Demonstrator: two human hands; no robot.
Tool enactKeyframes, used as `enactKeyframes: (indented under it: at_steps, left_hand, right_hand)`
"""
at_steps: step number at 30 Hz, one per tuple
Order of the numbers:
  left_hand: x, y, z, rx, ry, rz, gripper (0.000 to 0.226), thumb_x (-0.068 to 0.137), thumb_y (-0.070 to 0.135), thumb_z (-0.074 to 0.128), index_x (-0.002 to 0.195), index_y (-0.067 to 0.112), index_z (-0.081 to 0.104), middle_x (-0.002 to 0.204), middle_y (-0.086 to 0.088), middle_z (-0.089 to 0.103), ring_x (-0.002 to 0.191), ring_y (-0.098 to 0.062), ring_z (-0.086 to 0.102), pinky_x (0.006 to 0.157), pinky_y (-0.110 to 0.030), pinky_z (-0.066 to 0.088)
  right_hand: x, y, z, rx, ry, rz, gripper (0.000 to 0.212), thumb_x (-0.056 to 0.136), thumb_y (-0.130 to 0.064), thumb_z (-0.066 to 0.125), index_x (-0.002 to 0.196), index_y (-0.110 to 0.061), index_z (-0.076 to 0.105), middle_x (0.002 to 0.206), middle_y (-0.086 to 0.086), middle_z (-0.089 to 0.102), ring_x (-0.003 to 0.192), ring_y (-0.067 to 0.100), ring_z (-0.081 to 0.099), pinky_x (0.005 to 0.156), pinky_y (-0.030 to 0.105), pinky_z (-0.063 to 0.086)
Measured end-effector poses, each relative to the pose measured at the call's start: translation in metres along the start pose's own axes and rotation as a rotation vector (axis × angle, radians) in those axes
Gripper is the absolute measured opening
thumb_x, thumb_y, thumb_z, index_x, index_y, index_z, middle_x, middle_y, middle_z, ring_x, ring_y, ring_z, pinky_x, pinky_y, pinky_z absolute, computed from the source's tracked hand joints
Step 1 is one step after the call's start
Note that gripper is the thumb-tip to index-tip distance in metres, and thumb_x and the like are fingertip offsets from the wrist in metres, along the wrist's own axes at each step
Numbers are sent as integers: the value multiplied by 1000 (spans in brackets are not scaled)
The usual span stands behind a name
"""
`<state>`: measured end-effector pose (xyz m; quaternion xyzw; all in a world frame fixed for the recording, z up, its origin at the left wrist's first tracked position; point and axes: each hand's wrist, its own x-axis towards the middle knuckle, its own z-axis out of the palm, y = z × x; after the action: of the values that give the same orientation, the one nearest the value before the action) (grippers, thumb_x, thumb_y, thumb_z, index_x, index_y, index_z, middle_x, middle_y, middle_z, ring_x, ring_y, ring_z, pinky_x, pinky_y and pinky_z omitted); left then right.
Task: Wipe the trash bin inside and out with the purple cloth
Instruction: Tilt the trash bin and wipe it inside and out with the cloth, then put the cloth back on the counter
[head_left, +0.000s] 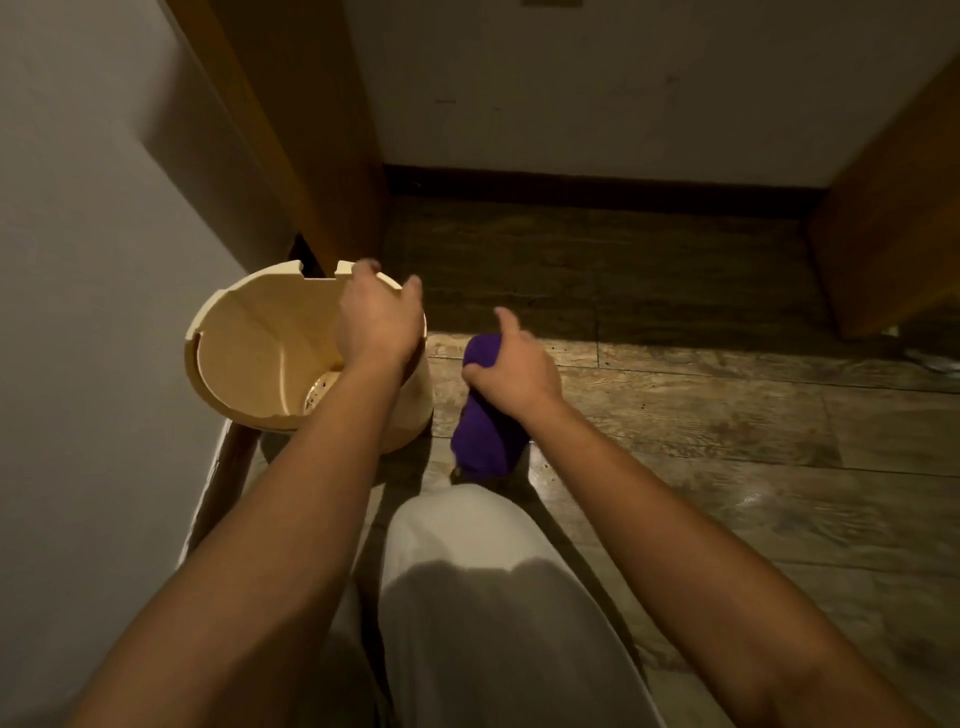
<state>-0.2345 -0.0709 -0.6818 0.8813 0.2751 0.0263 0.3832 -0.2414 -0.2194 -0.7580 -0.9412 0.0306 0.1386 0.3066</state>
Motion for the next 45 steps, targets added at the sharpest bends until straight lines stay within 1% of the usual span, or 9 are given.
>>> enactKeyframes:
  at_steps: [6,10,14,19,25,29,33,39,45]
  left_hand:
    - [-18,80,-21,-184,-527,-26,62,96,65,50,122,10,63,109,-13,72,92,-29,75,91,-49,60]
    - [-17,115,-30,-356,-795,45,55,97,59,54,116,10,69,88,-9,73,84,-29,70,96,-55,55]
    - [6,122,-55,-272,-793,274,33,98,44,61,114,16,66,80,2,73,75,-19,68,86,-49,53]
    - [19,114,-54,-146,-619,442,38,94,45,66,118,17,68,108,0,70,98,-16,69,84,-35,59]
    - [20,112,-60,-467,-659,153,36,102,47,51,127,28,67,105,15,70,95,3,66,75,-17,50]
    - [5,129,-105,-321,-731,-46,42,98,55,54,126,25,61,124,1,65,108,-17,64,77,-30,53]
    - [-39,168,-168,-886,-863,-344,41,92,37,66,124,11,67,123,-14,73,112,-25,71,92,-36,60]
    - [-101,237,-261,-934,-671,-303,47,81,29,82,125,21,66,119,-1,76,111,-22,72,89,-38,59]
    - [-116,329,-364,-1056,-751,-198,34,87,24,77,120,22,69,117,-3,76,110,-23,72,86,-38,61]
  right_hand:
    - [-9,-17,-104,250,300,-130,97,79,-39,82,159,-32,28,151,1,51,130,26,56,98,43,50]
    - [-23,-37,-142,519,241,-308,102,76,-36,85,159,-37,26,158,-3,42,134,18,50,102,34,48]
    - [-24,-32,-148,906,49,-265,86,87,-31,79,158,-38,30,140,-20,48,121,-1,56,88,16,55]
    - [-2,-33,-131,1103,-93,-9,70,80,-57,75,140,-25,57,132,8,70,116,26,71,98,48,57]
    - [-17,-63,-140,1323,31,189,58,71,-43,89,123,-29,69,114,1,78,105,23,76,91,50,61]
    - [-53,-100,-192,1514,14,252,67,74,-31,89,135,-22,63,127,8,74,114,29,72,87,43,60]
    - [-98,-150,-254,1559,-80,316,74,81,-34,84,146,-16,54,139,14,66,128,32,64,107,51,50]
    - [-171,-224,-351,1241,18,389,33,84,-46,81,111,-27,80,119,1,78,113,18,73,87,30,59]
    - [-211,-302,-451,1295,-51,405,60,79,-43,86,132,-21,68,129,5,73,118,25,71,88,37,59]
